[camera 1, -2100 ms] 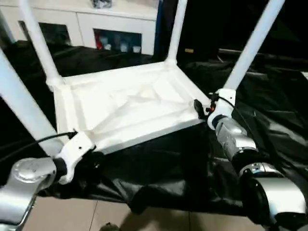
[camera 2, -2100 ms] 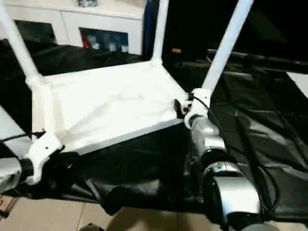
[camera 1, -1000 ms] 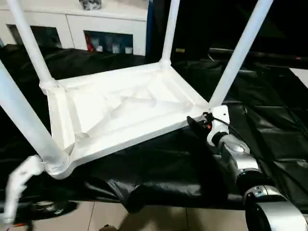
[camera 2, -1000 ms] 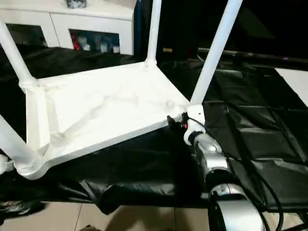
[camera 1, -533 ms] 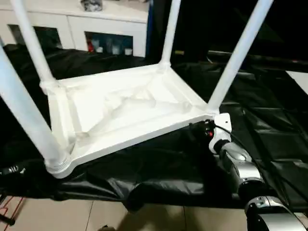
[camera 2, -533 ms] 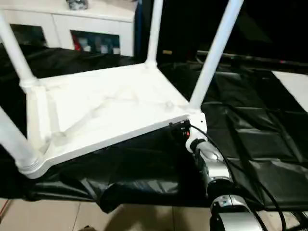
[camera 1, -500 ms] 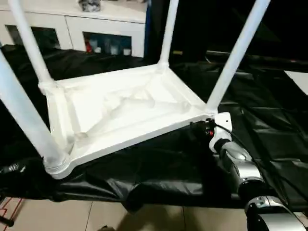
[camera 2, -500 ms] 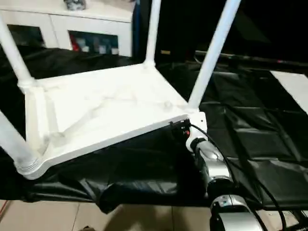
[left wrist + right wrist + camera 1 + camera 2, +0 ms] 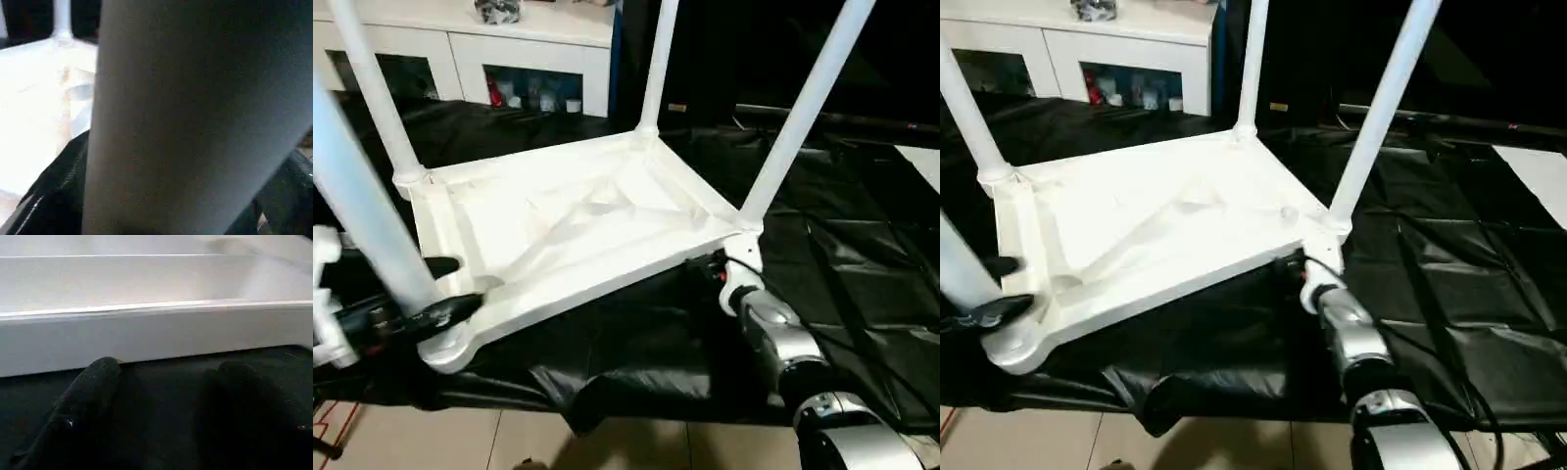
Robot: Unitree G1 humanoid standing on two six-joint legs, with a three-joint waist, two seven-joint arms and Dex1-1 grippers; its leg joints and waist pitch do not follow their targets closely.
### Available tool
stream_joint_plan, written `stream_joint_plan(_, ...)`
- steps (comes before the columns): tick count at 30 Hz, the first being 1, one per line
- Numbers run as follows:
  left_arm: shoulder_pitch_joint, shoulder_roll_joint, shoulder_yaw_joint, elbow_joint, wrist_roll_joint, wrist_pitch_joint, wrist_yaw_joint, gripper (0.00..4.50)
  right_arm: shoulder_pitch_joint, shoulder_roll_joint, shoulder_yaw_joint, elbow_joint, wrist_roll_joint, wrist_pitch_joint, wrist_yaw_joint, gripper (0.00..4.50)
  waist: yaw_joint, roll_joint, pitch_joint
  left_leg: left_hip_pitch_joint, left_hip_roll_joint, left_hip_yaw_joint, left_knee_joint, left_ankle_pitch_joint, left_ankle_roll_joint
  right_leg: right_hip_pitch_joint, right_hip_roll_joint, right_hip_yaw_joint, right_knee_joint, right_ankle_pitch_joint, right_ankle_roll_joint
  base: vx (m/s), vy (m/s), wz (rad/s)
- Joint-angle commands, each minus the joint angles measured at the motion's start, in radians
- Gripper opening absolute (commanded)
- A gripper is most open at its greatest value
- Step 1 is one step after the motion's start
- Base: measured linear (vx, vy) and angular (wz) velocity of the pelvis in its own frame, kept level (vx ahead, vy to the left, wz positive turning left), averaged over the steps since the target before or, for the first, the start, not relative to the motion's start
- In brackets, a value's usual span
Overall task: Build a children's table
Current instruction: Rotate table base
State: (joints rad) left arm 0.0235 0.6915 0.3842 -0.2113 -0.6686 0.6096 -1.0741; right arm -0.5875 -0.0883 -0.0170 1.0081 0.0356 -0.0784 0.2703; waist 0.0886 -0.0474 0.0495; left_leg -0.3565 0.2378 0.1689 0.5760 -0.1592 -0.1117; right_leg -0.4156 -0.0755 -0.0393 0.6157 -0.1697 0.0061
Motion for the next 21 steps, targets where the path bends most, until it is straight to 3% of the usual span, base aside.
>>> stream_joint_plan(1, -0.046, -0.025, -0.088, -0.064, -0.012, 0.025, 0.011, 4.46, -0.047, 0.018, 0.021, 0.018, -0.016, -0.001, 0.013, 3.73, -0.007, 0.033, -0.052, 0.018, -0.02, 0.008, -0.076, -0.477, -0.057, 0.025, -0.023, 0.02, -0.077, -0.376, -0.144, 0.0, 0.0, 0.0)
stream_joint_plan(2, -0.061, -0.039, -0.128, -0.086, -0.03, 0.052, 0.009, 4.46, -0.063, 0.026, 0.031, 0.033, -0.026, -0.001, 0.013, 3.73, -0.008, 0.029, -0.051, 0.022, -0.02, 0.01, -0.074, -0.488, -0.058, 0.021, -0.023, 0.02, -0.08, -0.386, -0.143, 0.0, 0.0, 0.0)
stream_joint_plan(4, -0.067, -0.045, -0.146, -0.096, -0.038, 0.063, 0.006, 4.46, -0.069, 0.029, 0.036, 0.04, -0.031, -0.003, 0.014, 3.73, -0.009, 0.031, -0.052, 0.018, -0.02, 0.007, -0.075, -0.487, -0.063, 0.026, -0.025, 0.019, -0.078, -0.392, -0.139, 0.0, 0.0, 0.0)
stream_joint_plan(9, -0.081, -0.044, -0.202, -0.129, -0.079, 0.117, -0.019, 4.46, -0.085, 0.044, 0.049, 0.052, -0.036, -0.01, 0.034, 3.73, -0.019, 0.023, -0.056, 0.011, -0.024, 0.011, -0.071, -0.436, -0.057, 0.03, -0.023, 0.021, -0.074, -0.359, -0.139, 0.0, 0.0, 0.0)
stream_joint_plan(10, -0.098, -0.06, -0.229, -0.118, -0.085, 0.123, -0.029, 4.46, -0.092, 0.054, 0.057, 0.056, -0.04, -0.017, 0.051, 3.73, -0.022, 0.017, -0.055, 0.011, -0.023, 0.013, -0.07, -0.432, -0.054, 0.028, -0.022, 0.021, -0.075, -0.354, -0.141, 0.0, 0.0, 0.0)
stream_joint_plan(13, -0.15, -0.123, -0.309, -0.117, -0.112, 0.148, -0.045, 4.46, -0.106, 0.085, 0.083, 0.06, -0.054, -0.03, 0.1, 3.73, -0.022, 0.023, -0.057, 0.013, -0.022, 0.015, -0.069, -0.411, -0.056, 0.029, -0.023, 0.022, -0.072, -0.33, -0.155, 0.0, 0.0, 0.0)
stream_joint_plan(16, -0.177, -0.158, -0.355, -0.123, -0.111, 0.152, -0.041, 4.46, -0.113, 0.098, 0.088, 0.064, -0.054, -0.034, 0.109, 3.73, -0.028, 0.02, -0.058, 0.002, -0.023, 0.01, -0.072, -0.395, -0.059, 0.04, -0.024, 0.02, -0.066, -0.309, -0.158, 0.0, 0.0, 0.0)
stream_joint_plan(17, -0.19, -0.177, -0.374, -0.121, -0.104, 0.149, -0.034, 4.46, -0.116, 0.101, 0.09, 0.069, -0.056, -0.036, 0.111, 3.73, -0.034, 0.013, -0.058, -0.004, -0.023, 0.009, -0.074, -0.378, -0.058, 0.046, -0.026, 0.019, -0.063, -0.305, -0.156, 0.0, 0.0, 0.0)
stream_joint_plan(21, -0.254, -0.252, -0.447, -0.097, -0.088, 0.136, -0.004, 4.46, -0.121, 0.117, 0.099, 0.077, -0.061, -0.044, 0.143, 3.73, -0.037, 0.011, -0.061, 0.002, -0.023, 0.015, -0.066, -0.354, -0.048, 0.041, -0.027, 0.022, -0.067, -0.296, -0.16, 0.0, 0.0, 0.0)
